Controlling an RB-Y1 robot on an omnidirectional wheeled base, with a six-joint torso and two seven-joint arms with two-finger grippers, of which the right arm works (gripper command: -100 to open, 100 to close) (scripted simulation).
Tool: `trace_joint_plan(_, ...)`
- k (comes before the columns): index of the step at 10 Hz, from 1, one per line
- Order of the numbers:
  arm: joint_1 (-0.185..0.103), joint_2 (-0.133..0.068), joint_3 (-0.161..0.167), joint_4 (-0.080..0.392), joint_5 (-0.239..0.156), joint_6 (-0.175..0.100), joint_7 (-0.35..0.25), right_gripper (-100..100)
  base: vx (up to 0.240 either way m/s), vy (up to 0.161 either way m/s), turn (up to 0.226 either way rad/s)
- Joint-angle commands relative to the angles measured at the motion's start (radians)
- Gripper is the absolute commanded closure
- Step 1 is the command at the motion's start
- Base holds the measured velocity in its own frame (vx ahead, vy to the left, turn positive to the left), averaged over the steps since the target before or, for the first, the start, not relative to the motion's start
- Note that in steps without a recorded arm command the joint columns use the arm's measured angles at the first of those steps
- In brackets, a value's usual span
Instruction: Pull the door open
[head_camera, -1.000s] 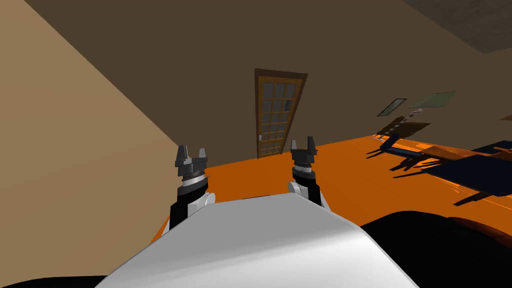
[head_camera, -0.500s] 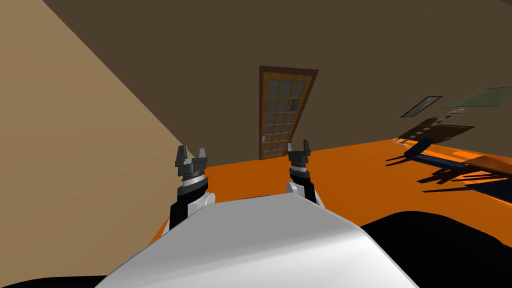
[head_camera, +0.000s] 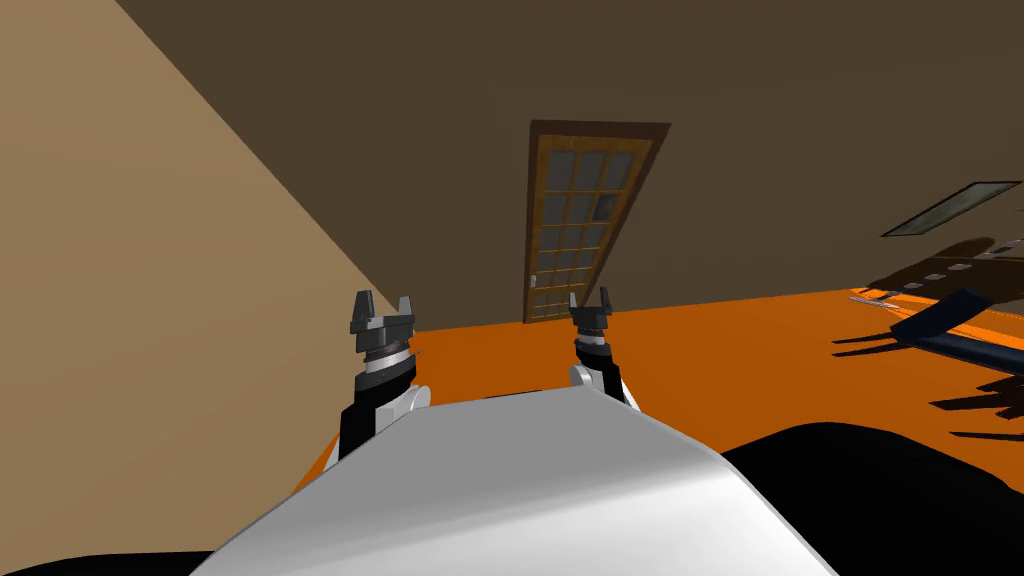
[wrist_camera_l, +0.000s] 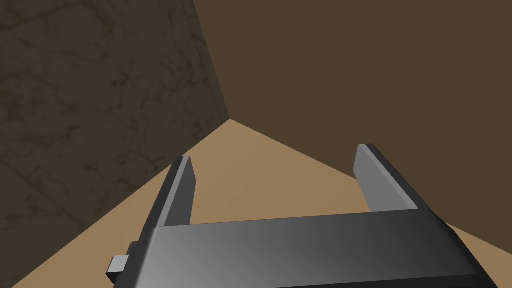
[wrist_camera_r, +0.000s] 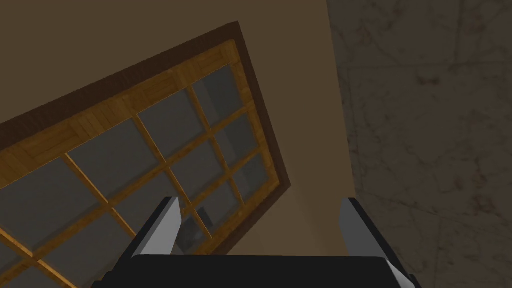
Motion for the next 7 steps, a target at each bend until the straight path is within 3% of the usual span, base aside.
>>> trace_joint_plan(1, -0.01, -0.009, 0.001, 0.037, -0.024, -0.011, -0.025, -100, 0.111, -0.048, 0.08)
trace_joint_plan(7, -0.039, -0.034, 0.015, 0.159, -0.105, -0.042, -0.107, -100, 0.089, -0.039, 0.103)
